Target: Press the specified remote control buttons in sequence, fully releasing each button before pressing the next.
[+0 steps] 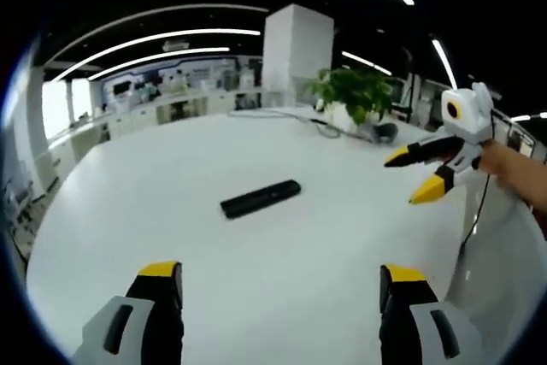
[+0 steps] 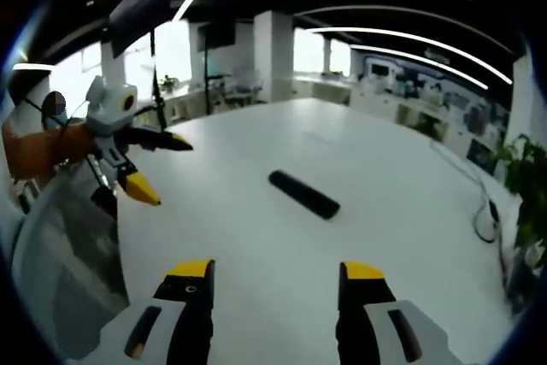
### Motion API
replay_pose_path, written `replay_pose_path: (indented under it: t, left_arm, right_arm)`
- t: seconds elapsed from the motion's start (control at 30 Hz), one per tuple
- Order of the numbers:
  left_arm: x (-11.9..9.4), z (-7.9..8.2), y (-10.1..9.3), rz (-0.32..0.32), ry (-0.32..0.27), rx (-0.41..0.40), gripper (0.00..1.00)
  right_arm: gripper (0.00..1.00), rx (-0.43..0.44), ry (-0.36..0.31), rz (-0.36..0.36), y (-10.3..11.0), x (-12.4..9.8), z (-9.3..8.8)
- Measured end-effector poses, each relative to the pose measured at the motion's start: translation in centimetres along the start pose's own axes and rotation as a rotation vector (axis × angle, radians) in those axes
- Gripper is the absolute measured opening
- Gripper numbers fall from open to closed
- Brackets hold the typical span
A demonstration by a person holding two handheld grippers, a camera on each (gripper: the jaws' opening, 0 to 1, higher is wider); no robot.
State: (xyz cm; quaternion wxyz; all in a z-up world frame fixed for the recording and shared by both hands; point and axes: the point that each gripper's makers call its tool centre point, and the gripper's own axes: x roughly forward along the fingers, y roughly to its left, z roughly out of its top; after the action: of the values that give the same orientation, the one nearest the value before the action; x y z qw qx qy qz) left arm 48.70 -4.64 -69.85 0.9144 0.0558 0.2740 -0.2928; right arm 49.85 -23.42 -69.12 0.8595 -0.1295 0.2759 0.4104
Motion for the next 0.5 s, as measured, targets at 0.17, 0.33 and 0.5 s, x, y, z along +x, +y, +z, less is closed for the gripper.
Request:
replay_pose_path:
  t: [0.17, 0.33, 0.5]
  left_arm:
    - [0.7, 0.1, 0.8, -0.001, 0.013, 0.007, 0.98]
    - [1.6, 0.4, 1.8, -0.003, 0.02, 0.013, 0.97]
    - [2.4, 1.3, 2.8, -0.001, 0.012, 0.027, 0.96]
  right_arm:
    - [0.55, -0.002, 0.004, 0.001, -0.8, 0.5, 0.2]
    - [0.55, -0.009, 0.007, 0.0, -1.5, 1.2, 0.5]
    - [0.55, -0.012, 0.006, -0.002, -2.4, 1.8, 0.9]
